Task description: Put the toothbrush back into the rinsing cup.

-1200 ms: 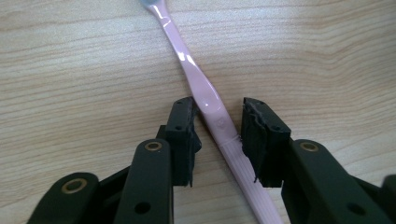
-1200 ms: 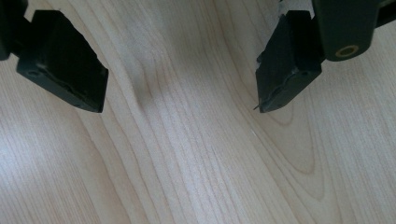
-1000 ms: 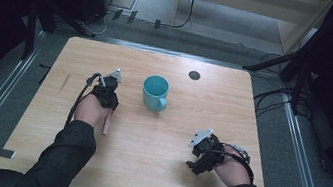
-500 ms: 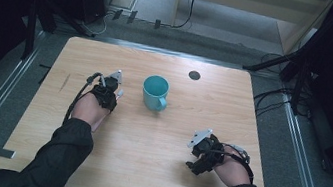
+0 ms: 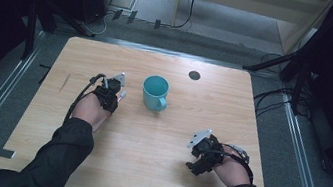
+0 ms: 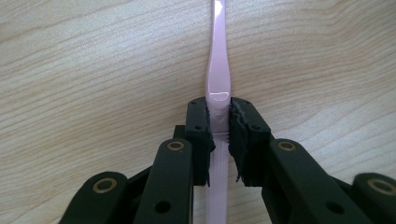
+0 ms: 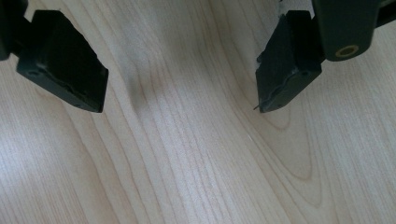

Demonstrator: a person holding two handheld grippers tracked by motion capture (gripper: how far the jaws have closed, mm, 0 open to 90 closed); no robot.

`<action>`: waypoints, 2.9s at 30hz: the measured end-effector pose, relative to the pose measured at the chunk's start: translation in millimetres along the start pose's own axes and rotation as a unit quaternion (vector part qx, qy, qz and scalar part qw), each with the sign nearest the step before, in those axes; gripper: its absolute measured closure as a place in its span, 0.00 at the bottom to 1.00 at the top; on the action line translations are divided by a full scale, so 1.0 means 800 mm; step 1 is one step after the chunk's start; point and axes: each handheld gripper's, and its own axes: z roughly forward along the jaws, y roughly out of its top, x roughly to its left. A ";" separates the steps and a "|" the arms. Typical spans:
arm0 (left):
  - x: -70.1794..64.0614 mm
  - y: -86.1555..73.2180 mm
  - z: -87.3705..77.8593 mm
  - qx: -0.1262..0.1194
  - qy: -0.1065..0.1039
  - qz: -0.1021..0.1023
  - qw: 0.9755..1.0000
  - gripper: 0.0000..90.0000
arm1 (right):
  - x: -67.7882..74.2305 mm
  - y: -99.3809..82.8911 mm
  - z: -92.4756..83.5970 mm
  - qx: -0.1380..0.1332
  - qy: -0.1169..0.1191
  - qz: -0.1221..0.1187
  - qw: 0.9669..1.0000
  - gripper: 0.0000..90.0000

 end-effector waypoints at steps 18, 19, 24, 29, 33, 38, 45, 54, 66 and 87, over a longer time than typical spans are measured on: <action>0.017 -0.002 -0.002 -0.016 -0.049 -0.005 0.999 0.88 | -0.001 -0.001 0.001 0.000 0.000 0.001 1.000 0.19; 0.018 -0.002 -0.003 -0.019 -0.055 -0.006 0.998 0.88 | -0.001 -0.001 0.001 0.000 -0.001 0.001 1.000 0.19; 0.016 -0.003 -0.007 -0.024 -0.071 -0.005 0.997 0.88 | 0.000 0.000 0.001 0.002 0.001 0.001 1.000 0.19; 0.018 -0.004 -0.016 -0.039 -0.108 0.001 0.993 0.88 | -0.001 -0.001 0.001 0.000 0.001 0.000 1.000 0.19; 0.019 -0.007 -0.026 -0.057 -0.128 0.002 0.990 0.88 | -0.001 -0.001 0.001 0.001 0.001 -0.001 1.000 0.19; 0.019 -0.013 -0.039 -0.081 -0.145 0.014 0.986 0.88 | 0.000 -0.001 0.002 0.003 0.002 0.001 1.000 0.19; 0.018 -0.025 -0.063 -0.145 -0.154 0.039 0.977 0.88 | 0.000 -0.001 0.002 0.005 0.002 0.000 1.000 0.19; 0.011 -0.039 -0.089 -0.217 -0.182 0.057 0.957 0.88 | 0.000 -0.002 0.003 0.008 0.003 0.004 1.000 0.19; 0.010 -0.050 -0.107 -0.293 -0.198 0.067 0.933 0.88 | -0.001 -0.002 0.002 0.003 0.000 0.001 1.000 0.19; -0.001 -0.055 -0.129 -0.373 -0.210 0.086 0.900 0.88 | 0.002 0.003 0.002 -0.006 0.005 0.000 1.000 0.18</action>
